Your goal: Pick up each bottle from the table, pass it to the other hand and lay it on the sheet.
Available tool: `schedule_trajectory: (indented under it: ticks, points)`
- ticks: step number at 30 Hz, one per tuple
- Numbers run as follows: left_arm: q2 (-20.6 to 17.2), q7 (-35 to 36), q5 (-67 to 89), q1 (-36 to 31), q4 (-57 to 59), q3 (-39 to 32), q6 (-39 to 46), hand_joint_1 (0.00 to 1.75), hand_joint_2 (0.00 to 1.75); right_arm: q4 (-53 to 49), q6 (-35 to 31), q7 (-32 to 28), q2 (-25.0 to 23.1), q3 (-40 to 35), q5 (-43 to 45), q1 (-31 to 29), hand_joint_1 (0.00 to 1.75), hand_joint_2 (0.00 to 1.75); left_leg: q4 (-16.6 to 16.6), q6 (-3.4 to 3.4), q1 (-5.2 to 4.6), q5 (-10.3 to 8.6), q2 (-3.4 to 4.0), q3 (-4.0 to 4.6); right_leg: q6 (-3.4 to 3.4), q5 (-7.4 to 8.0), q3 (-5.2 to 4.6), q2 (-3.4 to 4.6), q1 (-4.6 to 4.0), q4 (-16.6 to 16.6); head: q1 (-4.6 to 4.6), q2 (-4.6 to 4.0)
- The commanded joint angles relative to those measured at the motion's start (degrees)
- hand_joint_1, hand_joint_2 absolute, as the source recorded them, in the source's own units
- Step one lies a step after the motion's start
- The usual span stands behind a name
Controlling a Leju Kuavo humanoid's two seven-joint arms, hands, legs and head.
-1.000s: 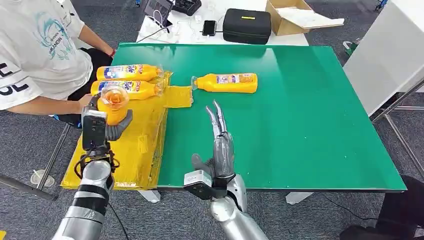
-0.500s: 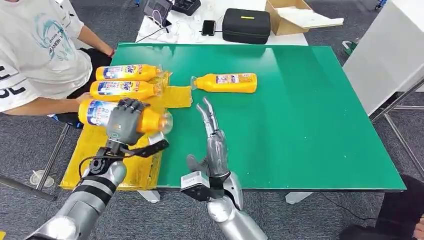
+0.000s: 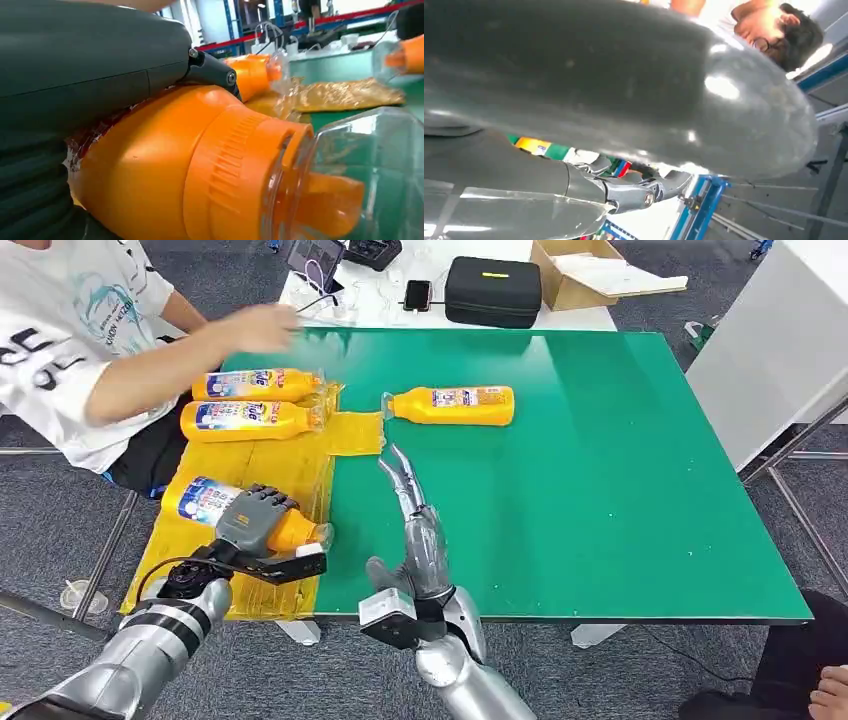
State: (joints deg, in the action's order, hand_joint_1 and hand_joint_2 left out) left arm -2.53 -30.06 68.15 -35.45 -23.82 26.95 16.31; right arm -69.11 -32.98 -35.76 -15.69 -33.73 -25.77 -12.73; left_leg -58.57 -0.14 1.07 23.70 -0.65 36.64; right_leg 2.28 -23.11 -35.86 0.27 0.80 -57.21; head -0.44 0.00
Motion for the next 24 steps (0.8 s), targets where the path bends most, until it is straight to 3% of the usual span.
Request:
schedule_trajectory:
  ticks: [1, 5, 6, 7, 8, 9, 10, 24]
  points:
    - [-1.39, 1.89, -0.58, -4.89, 6.34, 3.13, -5.86, 1.75, 1.75, 4.5, 0.71, 0.06, 1.14, -1.48, 0.3, -1.66, 0.0, 0.0, 0.01, 0.06, 0.04, 0.08, 0.07, -0.26, -0.08, -0.06, 0.27, -0.01, -0.07, 0.05, 0.0, 0.02]
    - [-1.07, 1.42, -2.96, -4.54, 6.29, 1.41, -9.5, 1.75, 1.75, 5.86, 0.9, 0.14, 0.82, -1.66, 0.07, -1.75, 0.0, 0.0, 0.04, 0.06, 0.03, 0.08, 0.13, -0.31, -0.09, -0.03, 0.32, 0.06, -0.06, 0.07, 0.0, 0.0]
    - [-0.87, 0.66, -4.75, -4.29, 6.34, 0.26, -11.98, 1.41, 1.75, 6.21, 0.89, 0.07, 0.69, -1.63, 0.04, -1.82, 0.0, 0.0, 0.05, 0.04, 0.0, 0.05, 0.12, -0.22, -0.06, -0.01, 0.22, 0.07, -0.02, 0.06, 0.0, 0.02]
    - [-0.87, 0.66, -4.75, -4.29, 6.34, 0.26, -11.98, 1.41, 1.75, 6.21, 0.89, 0.07, 0.69, -1.63, 0.04, -1.82, 0.0, 0.0, 0.07, 0.07, 0.0, 0.08, 0.17, -0.37, -0.1, -0.03, 0.35, 0.1, -0.04, 0.08, 0.0, 0.0]
    - [-0.86, 0.47, -5.07, -4.07, 6.25, 0.08, -12.17, 0.12, 1.75, 6.38, 0.9, 0.05, 0.65, -1.63, 0.06, -1.86, 0.0, 0.0, 0.06, 0.05, 0.01, 0.06, 0.15, -0.28, -0.15, 0.04, 0.27, 0.08, -0.04, 0.08, 0.0, 0.0]
    - [-0.68, -0.14, -6.86, -3.9, 6.22, -1.02, -14.49, 0.02, 1.75, 6.55, 0.99, 0.02, 0.58, -1.58, 0.14, -1.91, 0.0, 0.0, 0.04, 0.03, 0.0, 0.04, 0.12, -0.19, -0.19, 0.09, 0.18, 0.07, -0.02, 0.05, 0.0, 0.0]
    - [-0.74, -0.56, -7.52, -3.75, 5.99, -1.19, -15.49, 0.0, 0.0, 6.75, 1.13, 0.01, 0.57, -1.58, 0.19, -1.99, 0.0, 0.0, 0.06, 0.05, -0.01, 0.07, 0.17, -0.31, -0.21, 0.07, 0.28, 0.1, -0.02, 0.06, 0.0, 0.0]
    - [-1.6, -6.0, -15.73, -2.44, 5.05, -3.96, -24.11, 0.0, 0.0, 9.28, 1.5, -0.71, 0.08, -1.75, 0.89, -2.87, 0.0, 0.0, 0.09, -0.01, -0.02, -0.02, -0.05, -0.32, -0.2, 0.11, 0.37, 0.01, -0.01, 0.07, -0.02, 0.0]
